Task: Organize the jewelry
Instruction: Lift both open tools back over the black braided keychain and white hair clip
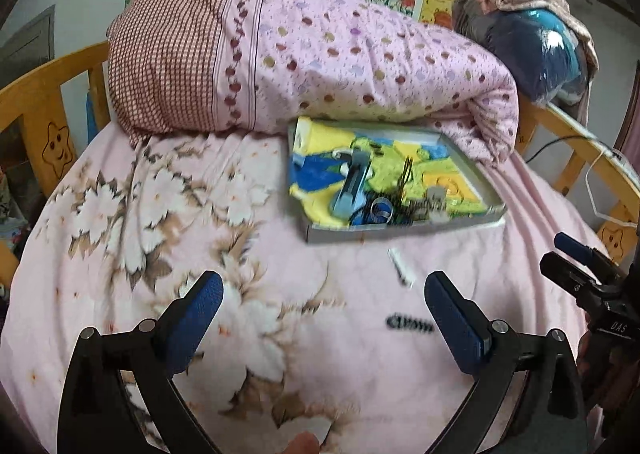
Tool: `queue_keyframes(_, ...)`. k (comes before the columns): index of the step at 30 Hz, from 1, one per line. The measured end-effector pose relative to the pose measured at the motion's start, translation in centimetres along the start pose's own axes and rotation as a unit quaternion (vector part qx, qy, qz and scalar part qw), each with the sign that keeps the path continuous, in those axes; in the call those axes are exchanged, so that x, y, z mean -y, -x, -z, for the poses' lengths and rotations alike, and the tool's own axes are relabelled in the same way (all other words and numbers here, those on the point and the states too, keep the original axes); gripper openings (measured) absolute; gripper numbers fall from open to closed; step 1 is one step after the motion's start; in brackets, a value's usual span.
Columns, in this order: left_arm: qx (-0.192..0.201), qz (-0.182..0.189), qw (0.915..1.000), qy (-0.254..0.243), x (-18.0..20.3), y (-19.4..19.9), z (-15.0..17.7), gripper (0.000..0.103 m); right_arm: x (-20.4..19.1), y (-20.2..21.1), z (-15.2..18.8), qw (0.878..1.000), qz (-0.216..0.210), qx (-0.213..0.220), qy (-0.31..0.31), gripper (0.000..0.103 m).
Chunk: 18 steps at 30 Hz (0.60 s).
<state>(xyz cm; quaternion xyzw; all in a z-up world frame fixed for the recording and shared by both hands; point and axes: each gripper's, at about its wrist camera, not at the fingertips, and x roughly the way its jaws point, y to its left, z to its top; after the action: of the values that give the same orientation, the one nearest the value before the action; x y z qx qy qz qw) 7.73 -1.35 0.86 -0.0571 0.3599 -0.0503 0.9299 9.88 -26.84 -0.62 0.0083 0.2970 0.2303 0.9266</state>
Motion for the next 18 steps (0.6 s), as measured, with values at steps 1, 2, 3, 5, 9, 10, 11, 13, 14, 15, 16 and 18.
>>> queue_keyframes(1,-0.007,-0.002,1.0000,-0.001,0.1,-0.3,0.4,0.099,0.0,-0.1,0.4,1.000,-0.001,0.001,0.000,0.103)
queue_keyframes(2,-0.015,-0.003,0.9999,0.000,0.0,-0.6,0.7,0.099,0.1,-0.2,0.9,1.000,0.001,-0.005,-0.002,0.103)
queue_keyframes(3,-0.024,-0.003,0.9997,-0.001,0.1,-0.9,1.0,0.099,0.2,-0.3,1.3,1.000,0.003,-0.012,-0.005,0.103)
queue_keyframes(5,-0.039,-0.006,0.9992,-0.004,0.2,-1.6,1.5,0.099,0.4,-0.7,2.1,1.000,0.004,-0.026,-0.011,0.103)
queue_keyframes(9,-0.065,-0.012,0.9978,-0.006,0.0,-3.0,2.7,0.099,0.9,-1.6,3.6,0.998,0.007,-0.057,-0.023,0.103)
queue_keyframes(10,-0.073,-0.012,0.9972,-0.005,-0.1,-3.4,3.0,0.099,1.0,-1.8,3.9,0.998,0.008,-0.063,-0.025,0.103)
queue_keyframes(11,-0.078,-0.013,0.9968,-0.004,-0.2,-3.7,3.2,0.099,1.0,-2.0,4.1,0.997,0.009,-0.068,-0.026,0.103)
queue_keyframes(13,-0.088,-0.014,0.9960,-0.002,-0.4,-4.2,3.6,0.099,1.0,-2.4,4.5,0.997,0.009,-0.076,-0.028,0.103)
queue_keyframes(14,-0.090,-0.014,0.9959,0.000,-0.5,-4.3,3.7,0.099,1.0,-2.5,4.6,0.996,0.009,-0.080,-0.030,0.103)
queue_keyframes(15,-0.092,-0.013,0.9957,0.002,-0.6,-4.4,3.7,0.099,1.0,-2.7,4.8,0.996,0.009,-0.083,-0.032,0.103)
queue_keyframes(16,-0.094,-0.013,0.9955,0.003,-0.7,-4.5,3.8,0.099,1.1,-2.8,4.8,0.996,0.010,-0.085,-0.032,0.103)
queue_keyframes(18,-0.098,-0.012,0.9951,0.007,-0.9,-4.7,3.9,0.099,1.2,-3.0,4.9,0.995,0.012,-0.089,-0.035,0.103)
